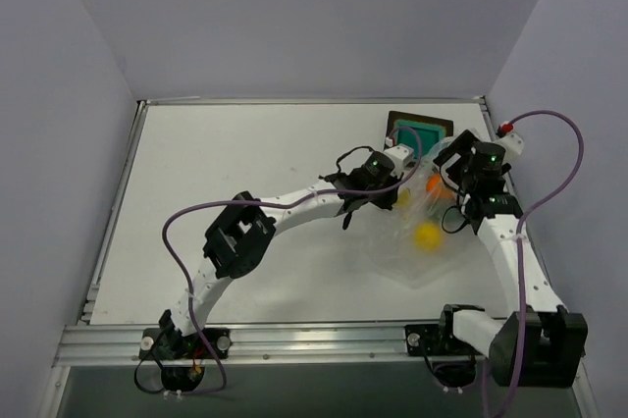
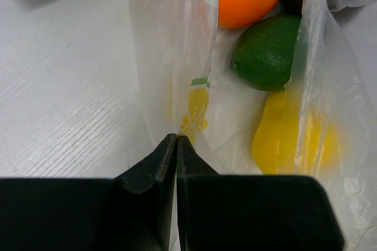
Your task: Take the fake fruits out of the plastic bag
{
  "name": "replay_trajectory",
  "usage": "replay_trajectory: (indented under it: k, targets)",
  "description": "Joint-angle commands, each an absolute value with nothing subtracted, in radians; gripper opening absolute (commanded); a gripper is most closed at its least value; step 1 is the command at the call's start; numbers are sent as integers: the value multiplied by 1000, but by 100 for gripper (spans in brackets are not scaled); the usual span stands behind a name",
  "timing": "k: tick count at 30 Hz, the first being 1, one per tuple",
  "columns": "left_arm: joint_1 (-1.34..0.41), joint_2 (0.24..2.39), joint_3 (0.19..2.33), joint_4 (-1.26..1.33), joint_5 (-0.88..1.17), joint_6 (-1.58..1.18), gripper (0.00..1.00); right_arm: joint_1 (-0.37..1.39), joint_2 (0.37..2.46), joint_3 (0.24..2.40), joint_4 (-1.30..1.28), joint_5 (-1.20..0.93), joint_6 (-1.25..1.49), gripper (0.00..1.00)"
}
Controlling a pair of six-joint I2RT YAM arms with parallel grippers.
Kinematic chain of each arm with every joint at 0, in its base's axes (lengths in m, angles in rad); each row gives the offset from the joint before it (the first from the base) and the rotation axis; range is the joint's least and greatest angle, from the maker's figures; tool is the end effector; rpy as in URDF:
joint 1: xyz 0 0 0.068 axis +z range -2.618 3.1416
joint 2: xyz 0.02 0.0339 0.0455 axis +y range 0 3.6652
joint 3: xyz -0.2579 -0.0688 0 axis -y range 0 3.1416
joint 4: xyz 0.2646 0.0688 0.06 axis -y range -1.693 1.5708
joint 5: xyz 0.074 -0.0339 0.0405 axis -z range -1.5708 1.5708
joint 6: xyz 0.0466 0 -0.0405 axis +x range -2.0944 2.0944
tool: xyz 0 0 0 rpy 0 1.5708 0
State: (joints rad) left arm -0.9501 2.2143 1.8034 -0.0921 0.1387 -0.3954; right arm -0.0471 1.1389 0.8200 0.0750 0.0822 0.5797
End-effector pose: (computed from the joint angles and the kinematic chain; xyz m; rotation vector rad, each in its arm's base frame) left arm 0.3126 -0.4484 0.2112 0.6936 2.1044 -0.9358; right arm 0.2985 -0.0179 0.2926 0.6179 1.7165 0.3027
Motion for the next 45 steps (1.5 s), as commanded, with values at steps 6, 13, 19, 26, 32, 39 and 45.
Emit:
replay_trajectory:
  k: [6, 13, 19, 26, 32, 39, 45]
  targets:
    - [-948, 2114, 1790, 38, 179, -453, 2, -18, 1127, 713, -44, 150, 571, 65]
    - [-937, 2095, 1764, 61, 182, -449, 2, -28, 1201, 735, -48, 199, 571, 45]
    - [-925, 2094, 1753, 87, 190, -453, 2, -205, 1138, 649, -54, 226, 635, 0]
    - [-922, 2097, 1756, 100, 201, -456, 2, -414, 1031, 600, -49, 279, 684, 0]
    - [-914, 2099, 1763, 103, 202, -460, 2, -462, 1222, 551, 38, 241, 713, 0]
    - [-905, 2103, 1776, 98, 213, -457, 2, -483, 1365, 515, 176, 95, 730, 0]
    - [-904, 2109, 1815, 63, 199, -437, 2, -439, 1457, 514, 241, -63, 716, 2]
